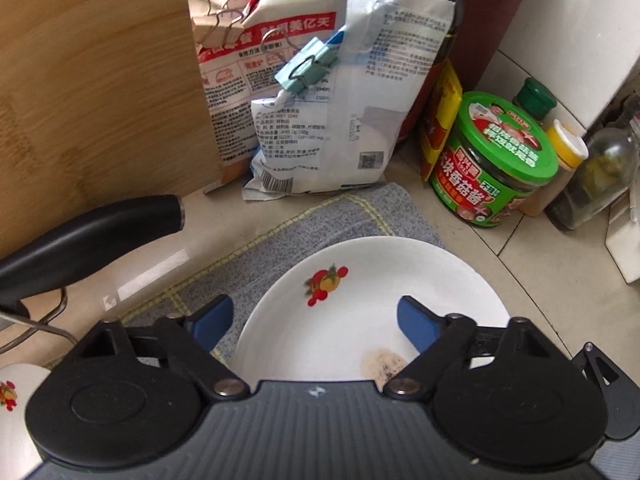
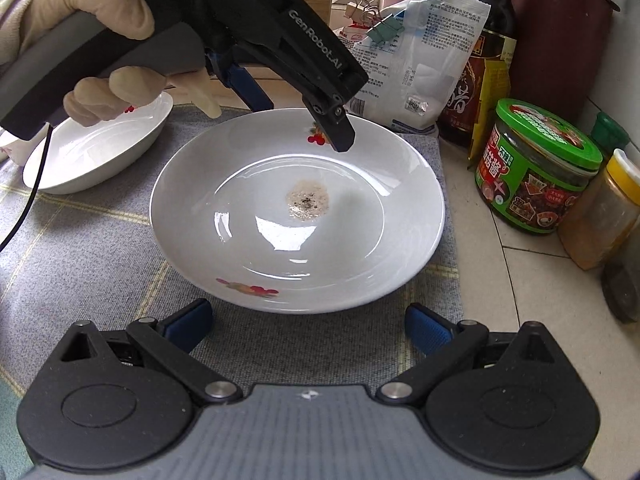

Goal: Organize plates and bowls

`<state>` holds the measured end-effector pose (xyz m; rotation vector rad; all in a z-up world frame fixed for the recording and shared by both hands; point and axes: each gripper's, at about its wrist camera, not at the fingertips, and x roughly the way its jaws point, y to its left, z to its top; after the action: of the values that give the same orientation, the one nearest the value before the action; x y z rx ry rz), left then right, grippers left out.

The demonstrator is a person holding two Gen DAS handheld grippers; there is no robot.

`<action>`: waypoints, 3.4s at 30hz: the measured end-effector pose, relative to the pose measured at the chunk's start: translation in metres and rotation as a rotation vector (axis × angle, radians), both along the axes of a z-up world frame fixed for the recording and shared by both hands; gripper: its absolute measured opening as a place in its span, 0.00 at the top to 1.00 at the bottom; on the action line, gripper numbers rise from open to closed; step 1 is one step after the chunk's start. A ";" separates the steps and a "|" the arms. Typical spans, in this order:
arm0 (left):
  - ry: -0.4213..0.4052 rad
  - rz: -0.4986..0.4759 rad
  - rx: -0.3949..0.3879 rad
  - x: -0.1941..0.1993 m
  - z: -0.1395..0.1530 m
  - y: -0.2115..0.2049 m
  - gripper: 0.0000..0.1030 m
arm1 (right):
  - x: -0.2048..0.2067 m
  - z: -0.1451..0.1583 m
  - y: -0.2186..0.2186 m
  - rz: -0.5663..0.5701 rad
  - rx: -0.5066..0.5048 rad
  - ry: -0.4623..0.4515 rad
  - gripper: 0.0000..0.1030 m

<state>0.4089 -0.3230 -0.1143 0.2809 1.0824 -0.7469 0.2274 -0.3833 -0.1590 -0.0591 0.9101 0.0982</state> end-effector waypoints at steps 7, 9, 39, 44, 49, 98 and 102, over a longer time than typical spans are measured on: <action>0.037 -0.032 -0.007 0.005 -0.006 -0.005 0.24 | 0.000 0.001 0.000 0.006 0.000 -0.006 0.00; 0.041 -0.041 0.005 0.006 -0.006 -0.007 0.24 | 0.000 0.001 0.000 0.011 -0.003 -0.011 0.00; 0.073 -0.104 -0.005 0.013 -0.013 -0.010 0.31 | 0.012 0.004 0.002 0.076 -0.027 -0.033 0.00; 0.053 -0.105 0.004 0.010 -0.013 -0.006 0.31 | 0.011 0.006 0.004 0.079 -0.033 -0.031 0.00; 0.049 -0.113 -0.004 0.008 -0.012 -0.004 0.31 | 0.009 0.007 0.003 0.080 -0.024 -0.026 0.00; 0.001 -0.170 0.015 -0.080 -0.007 0.022 0.31 | -0.068 0.026 0.005 0.023 -0.028 0.010 0.00; 0.012 -0.170 0.023 -0.080 -0.011 0.026 0.31 | -0.067 0.025 0.008 0.032 -0.005 0.017 0.00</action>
<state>0.3289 -0.2972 -0.1256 0.3915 1.0883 -0.8888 0.1602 -0.3755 -0.1341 -0.0774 0.9268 0.1258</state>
